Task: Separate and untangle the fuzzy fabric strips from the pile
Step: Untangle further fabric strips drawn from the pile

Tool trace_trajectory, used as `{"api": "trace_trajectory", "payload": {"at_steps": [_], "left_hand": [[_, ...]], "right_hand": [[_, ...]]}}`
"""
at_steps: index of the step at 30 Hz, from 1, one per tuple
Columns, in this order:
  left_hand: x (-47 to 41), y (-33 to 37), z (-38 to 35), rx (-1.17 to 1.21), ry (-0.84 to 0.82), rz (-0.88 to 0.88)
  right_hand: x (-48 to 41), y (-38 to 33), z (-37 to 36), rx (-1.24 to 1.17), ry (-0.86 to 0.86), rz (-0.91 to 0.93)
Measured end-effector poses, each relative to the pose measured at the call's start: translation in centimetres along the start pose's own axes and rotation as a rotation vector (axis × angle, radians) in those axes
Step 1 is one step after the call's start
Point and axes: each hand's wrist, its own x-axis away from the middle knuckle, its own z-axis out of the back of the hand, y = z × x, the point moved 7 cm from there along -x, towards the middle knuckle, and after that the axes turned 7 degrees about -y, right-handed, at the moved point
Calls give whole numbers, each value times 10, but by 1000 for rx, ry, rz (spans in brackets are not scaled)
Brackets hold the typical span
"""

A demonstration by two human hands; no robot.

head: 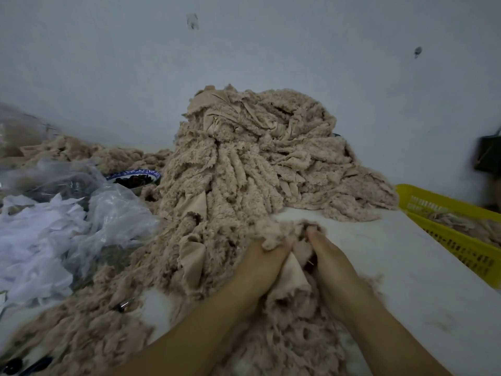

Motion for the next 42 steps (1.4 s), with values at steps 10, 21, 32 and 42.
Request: {"api": "trace_trajectory", "payload": {"at_steps": [10, 21, 32, 42], "left_hand": [[2, -7, 16, 629, 26, 219], [-3, -15, 26, 695, 36, 241], [-1, -9, 13, 452, 7, 199], [-3, -10, 23, 507, -185, 142]], "right_hand": [[-5, -3, 1, -386, 4, 34], [-4, -9, 0, -243, -26, 79], [-9, -4, 8, -96, 105, 90], [-4, -7, 37, 313, 348, 114]]}}
